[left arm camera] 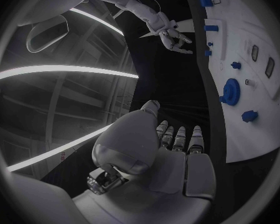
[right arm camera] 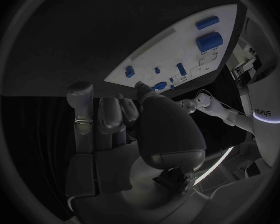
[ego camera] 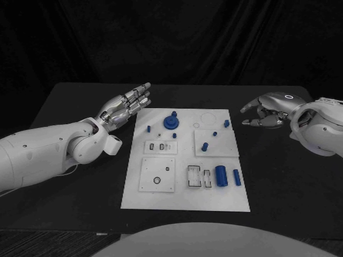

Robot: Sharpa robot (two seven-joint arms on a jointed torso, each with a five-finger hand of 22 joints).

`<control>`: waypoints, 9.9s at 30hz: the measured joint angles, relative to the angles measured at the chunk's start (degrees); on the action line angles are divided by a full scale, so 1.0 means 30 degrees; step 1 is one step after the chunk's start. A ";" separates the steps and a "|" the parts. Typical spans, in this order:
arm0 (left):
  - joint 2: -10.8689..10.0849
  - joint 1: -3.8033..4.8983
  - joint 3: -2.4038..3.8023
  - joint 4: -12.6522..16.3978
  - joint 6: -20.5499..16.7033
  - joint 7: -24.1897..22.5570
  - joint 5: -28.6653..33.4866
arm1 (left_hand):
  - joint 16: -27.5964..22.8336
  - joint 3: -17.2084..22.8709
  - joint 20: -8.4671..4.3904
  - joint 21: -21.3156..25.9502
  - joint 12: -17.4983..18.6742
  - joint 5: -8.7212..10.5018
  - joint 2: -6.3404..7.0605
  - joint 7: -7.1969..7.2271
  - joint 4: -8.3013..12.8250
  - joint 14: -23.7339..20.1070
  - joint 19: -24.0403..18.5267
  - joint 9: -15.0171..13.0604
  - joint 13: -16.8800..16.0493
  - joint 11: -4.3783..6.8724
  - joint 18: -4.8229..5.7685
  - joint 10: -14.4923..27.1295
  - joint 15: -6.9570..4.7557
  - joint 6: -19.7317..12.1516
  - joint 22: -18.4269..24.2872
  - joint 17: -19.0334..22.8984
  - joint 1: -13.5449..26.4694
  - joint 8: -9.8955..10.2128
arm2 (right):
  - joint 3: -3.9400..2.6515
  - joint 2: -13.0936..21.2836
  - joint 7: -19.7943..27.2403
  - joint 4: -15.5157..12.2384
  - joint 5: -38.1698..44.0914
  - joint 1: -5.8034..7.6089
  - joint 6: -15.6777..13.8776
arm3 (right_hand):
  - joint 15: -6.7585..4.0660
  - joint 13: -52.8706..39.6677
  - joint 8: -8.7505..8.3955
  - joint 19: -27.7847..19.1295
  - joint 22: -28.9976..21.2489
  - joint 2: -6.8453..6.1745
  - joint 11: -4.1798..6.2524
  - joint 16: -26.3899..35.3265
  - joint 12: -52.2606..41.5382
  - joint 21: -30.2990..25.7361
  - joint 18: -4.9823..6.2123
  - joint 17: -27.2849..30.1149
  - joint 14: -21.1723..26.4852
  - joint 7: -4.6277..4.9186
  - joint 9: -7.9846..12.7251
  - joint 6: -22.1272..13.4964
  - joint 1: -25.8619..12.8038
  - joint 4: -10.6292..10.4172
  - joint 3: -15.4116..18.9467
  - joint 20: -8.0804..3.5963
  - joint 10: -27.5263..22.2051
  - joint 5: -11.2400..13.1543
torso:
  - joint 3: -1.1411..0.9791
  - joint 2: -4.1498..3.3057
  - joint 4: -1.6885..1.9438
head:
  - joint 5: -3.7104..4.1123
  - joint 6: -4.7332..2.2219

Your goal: Assemble the parts on the task board

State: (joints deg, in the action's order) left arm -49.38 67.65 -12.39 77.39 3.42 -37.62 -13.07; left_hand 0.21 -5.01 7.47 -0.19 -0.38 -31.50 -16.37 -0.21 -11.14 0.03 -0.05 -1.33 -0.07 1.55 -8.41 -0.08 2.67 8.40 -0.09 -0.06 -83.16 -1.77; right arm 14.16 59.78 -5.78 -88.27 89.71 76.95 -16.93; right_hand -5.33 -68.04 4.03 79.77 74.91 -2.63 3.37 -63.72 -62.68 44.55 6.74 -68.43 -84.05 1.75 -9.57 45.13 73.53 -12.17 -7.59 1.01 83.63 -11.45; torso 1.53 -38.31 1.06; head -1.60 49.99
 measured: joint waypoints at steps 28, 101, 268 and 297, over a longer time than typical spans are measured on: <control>-0.0512 -0.0085 -0.0001 0.0219 -0.0067 -0.0267 0.0000 | 0.0000 -0.3708 0.0207 0.0000 0.0000 0.7561 0.1548 0.2673 -0.1799 -0.0001 0.0069 0.0255 -0.0001 -0.0933 0.0000 0.0028 0.0141 -0.1987 -0.0001 -0.0011 0.3848 0.0354 | -0.0024 -0.2297 0.0856 0.2464 -0.0647 -0.1147 -0.0848 | -0.0029 0.0023 0.0093 0.0912 0.0012 -0.0079 -0.0348 -0.7988 -0.0841 0.6099 -0.0615 -0.2171 0.0033 0.0470 -0.0363 -0.0067 -0.0040 -0.0764 0.0711 0.0044 0.0069 -0.0683 | 0.0033 0.0038 0.0060 | -0.0233 -0.0317; -0.0217 -0.0163 0.0004 0.0035 0.0129 -0.0332 -0.0001 | 0.0000 -0.2984 0.0135 0.0000 0.0000 0.4674 0.1145 0.1533 -0.1082 -0.0001 -0.0002 0.0125 -0.0003 -0.0929 0.0001 0.0027 0.0136 -0.1056 0.0007 0.0003 0.2472 0.0278 | -0.0055 -0.4352 0.1165 0.4550 -0.0837 -0.1935 -0.1271 | 0.0218 0.0002 0.1497 0.0392 -0.0004 -0.0112 -0.0744 -0.8059 -0.1107 0.6118 -0.0608 -0.2163 0.0008 0.0750 -0.3331 0.0279 0.1211 0.0671 0.0443 0.0426 0.0008 -0.0736 | 0.0029 0.0057 0.0051 | -0.0456 0.0007; 0.0305 -0.0246 0.0001 -0.0148 0.0655 -0.0150 -0.0002 | 0.0000 -0.2323 0.0272 0.0001 0.0000 0.2987 0.0536 0.0818 -0.0313 -0.0001 0.0003 0.0102 0.0005 -0.0673 -0.0001 0.0008 0.0273 -0.0885 0.0004 0.0003 0.1859 0.0205 | -0.0222 -0.7840 0.1366 0.1810 -0.1023 -0.3514 -0.3114 | 0.0428 -0.0077 0.3866 -0.0483 -0.0003 0.0068 -0.1231 -0.7542 -0.1465 0.4640 -0.0604 -0.2159 0.0001 0.0892 -0.9398 0.0475 0.1567 0.1372 -0.0893 0.0417 -0.0343 -0.4876 | 0.0024 0.0128 0.0040 | -0.0809 0.0000; 0.0456 -0.0256 0.0001 -0.0193 0.0711 -0.0116 -0.0002 | 0.0000 -0.2324 0.0271 0.0000 0.0000 0.2810 0.0543 0.0819 -0.0207 -0.0001 0.0003 0.0106 -0.0006 -0.0675 0.0000 0.0007 0.0272 -0.0885 0.0001 -0.0010 0.1865 0.0206 | -0.0225 -0.8362 0.1334 0.1834 -0.1027 -0.3534 -0.2767 | 0.0476 -0.0077 0.3769 -0.0484 0.0007 0.0017 -0.1233 -0.7542 -0.1514 0.4640 -0.0605 -0.2159 0.0023 0.0925 -0.9320 0.0437 0.1515 0.1317 -0.0948 0.0417 -0.0346 -0.4873 | 0.0044 0.0135 0.0035 | -0.0690 0.0000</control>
State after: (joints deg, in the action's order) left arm -48.02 66.89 -12.38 76.81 5.56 -37.97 -13.08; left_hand 0.21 -11.98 8.29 -0.19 -0.38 -23.07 -14.74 2.25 -11.76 0.02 -0.04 -1.01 -0.09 -0.48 -8.41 -0.06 3.49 5.74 -0.09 -0.09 -77.57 -1.16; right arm 13.49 34.70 -1.78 -82.77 86.63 66.35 -25.23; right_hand -3.90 -68.27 15.34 78.32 74.93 -2.57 -0.33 -86.35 -67.22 58.47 4.92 -74.91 -83.98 4.52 -37.53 46.44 78.07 -8.22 -10.44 2.26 82.59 -26.06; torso 1.66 -37.91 1.16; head -3.67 49.99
